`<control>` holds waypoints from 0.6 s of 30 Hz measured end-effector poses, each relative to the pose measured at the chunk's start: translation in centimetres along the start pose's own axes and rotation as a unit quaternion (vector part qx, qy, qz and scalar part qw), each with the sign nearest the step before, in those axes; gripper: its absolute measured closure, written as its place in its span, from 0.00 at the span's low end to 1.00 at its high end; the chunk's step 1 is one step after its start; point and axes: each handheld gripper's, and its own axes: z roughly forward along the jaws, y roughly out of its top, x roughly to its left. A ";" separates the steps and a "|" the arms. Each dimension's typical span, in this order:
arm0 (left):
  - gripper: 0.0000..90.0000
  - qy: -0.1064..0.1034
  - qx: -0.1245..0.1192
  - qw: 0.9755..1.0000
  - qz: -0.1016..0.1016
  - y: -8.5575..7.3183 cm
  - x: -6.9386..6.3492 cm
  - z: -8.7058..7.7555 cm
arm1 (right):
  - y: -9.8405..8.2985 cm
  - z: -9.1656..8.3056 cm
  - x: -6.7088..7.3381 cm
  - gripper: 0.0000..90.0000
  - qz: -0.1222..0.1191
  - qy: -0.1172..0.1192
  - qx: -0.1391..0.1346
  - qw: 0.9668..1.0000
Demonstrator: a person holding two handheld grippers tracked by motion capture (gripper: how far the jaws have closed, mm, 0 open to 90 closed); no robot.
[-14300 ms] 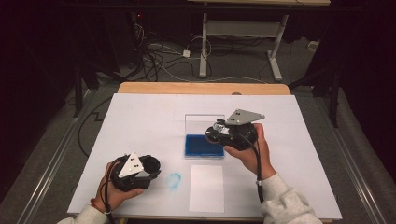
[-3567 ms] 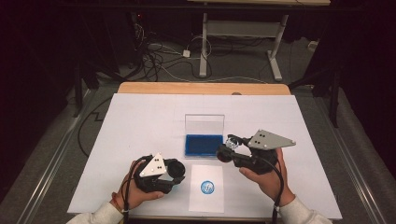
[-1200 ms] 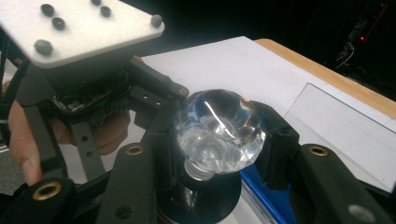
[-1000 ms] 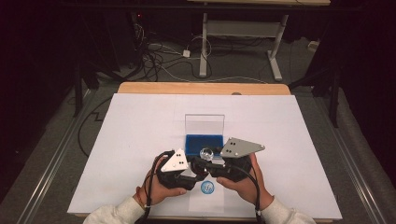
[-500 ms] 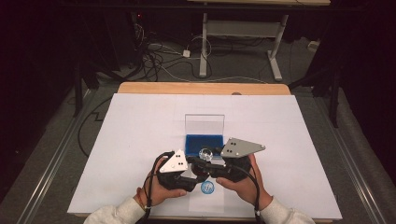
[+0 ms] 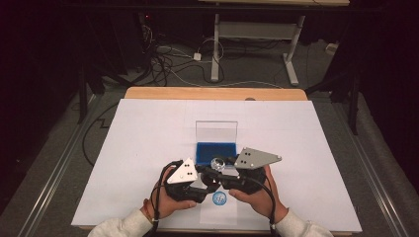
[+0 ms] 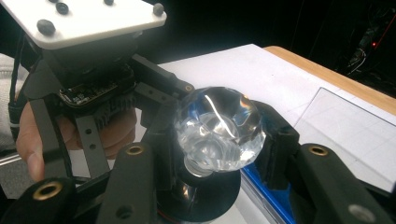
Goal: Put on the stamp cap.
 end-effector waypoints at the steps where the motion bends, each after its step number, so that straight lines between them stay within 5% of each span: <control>1: 0.41 0.005 0.000 1.000 0.003 0.0 -0.1 -0.1 | 0.0 0.0 0.0 0.63 0.000 0.000 0.001 1.000; 18: 0.40 -0.019 -0.012 1.000 -0.019 -0.1 0.1 -0.3 | -0.3 -0.3 0.3 0.64 -0.003 -0.011 0.000 1.000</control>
